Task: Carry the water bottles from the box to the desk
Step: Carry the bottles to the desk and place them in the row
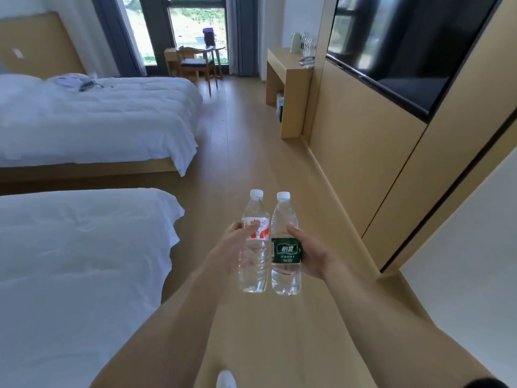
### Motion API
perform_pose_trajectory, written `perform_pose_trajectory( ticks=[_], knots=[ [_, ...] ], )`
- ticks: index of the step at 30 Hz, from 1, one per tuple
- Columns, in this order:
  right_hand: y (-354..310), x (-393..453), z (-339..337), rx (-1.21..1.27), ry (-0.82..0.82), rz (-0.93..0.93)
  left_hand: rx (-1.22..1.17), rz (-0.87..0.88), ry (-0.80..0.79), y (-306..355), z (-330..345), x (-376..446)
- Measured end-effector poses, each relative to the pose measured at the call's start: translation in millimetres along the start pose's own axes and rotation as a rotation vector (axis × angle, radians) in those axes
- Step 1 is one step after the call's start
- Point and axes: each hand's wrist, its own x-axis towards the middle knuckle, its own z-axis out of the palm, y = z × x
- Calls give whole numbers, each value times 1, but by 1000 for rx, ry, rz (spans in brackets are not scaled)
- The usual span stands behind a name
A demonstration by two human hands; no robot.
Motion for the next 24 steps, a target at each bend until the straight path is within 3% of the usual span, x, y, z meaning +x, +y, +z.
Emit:
perform_pose_trajectory(
  ticks=[12, 24],
  knots=[
    [-133, 190, -5, 25, 26, -14, -39, -103, -53, 95, -30, 223],
    [-276, 348, 2, 8, 10, -58, -30, -47, -105, 219, -52, 402]
  ],
)
